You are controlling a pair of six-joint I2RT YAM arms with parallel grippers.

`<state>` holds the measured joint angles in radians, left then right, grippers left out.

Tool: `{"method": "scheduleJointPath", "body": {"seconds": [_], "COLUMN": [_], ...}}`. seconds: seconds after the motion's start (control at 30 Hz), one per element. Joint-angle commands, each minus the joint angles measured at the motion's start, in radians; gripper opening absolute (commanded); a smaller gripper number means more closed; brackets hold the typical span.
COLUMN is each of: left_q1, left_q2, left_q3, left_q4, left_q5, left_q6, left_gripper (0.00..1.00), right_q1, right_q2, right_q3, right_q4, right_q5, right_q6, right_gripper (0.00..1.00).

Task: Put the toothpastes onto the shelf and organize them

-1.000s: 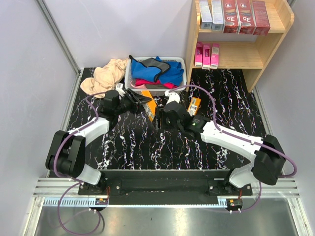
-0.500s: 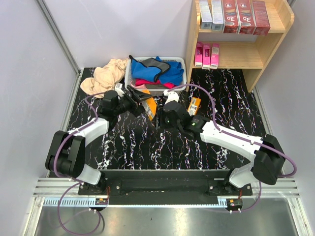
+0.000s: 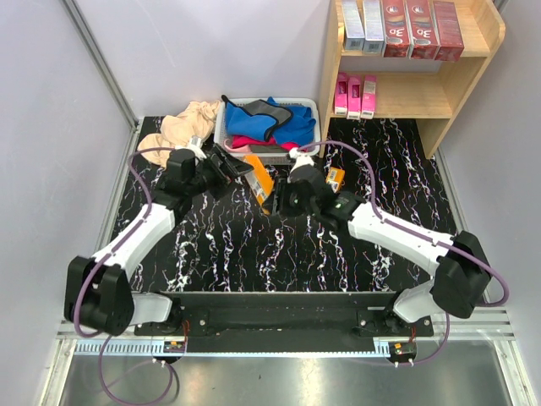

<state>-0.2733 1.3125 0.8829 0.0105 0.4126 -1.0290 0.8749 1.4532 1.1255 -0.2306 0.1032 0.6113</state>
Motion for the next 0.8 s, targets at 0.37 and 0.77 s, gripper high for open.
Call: {"method": "scheduleJointPath", "body": {"seconds": [0.37, 0.77], "left_q1": [0.005, -0.001], "left_q2": [-0.114, -0.09], "left_q3": [0.05, 0.054], "left_q4": [-0.204, -0.195], "left_q5": [-0.184, -0.17], "left_q6": [0.172, 0.173], "left_gripper": [0.99, 0.99], "right_q1": [-0.502, -0.976], "right_q2": [-0.267, -0.453], "right_q3": [-0.237, -0.328], "right_q4": [0.442, 0.459], "right_q5": [-0.714, -1.008], "right_q6": [0.412, 0.539], "right_gripper": [0.33, 0.33]}}
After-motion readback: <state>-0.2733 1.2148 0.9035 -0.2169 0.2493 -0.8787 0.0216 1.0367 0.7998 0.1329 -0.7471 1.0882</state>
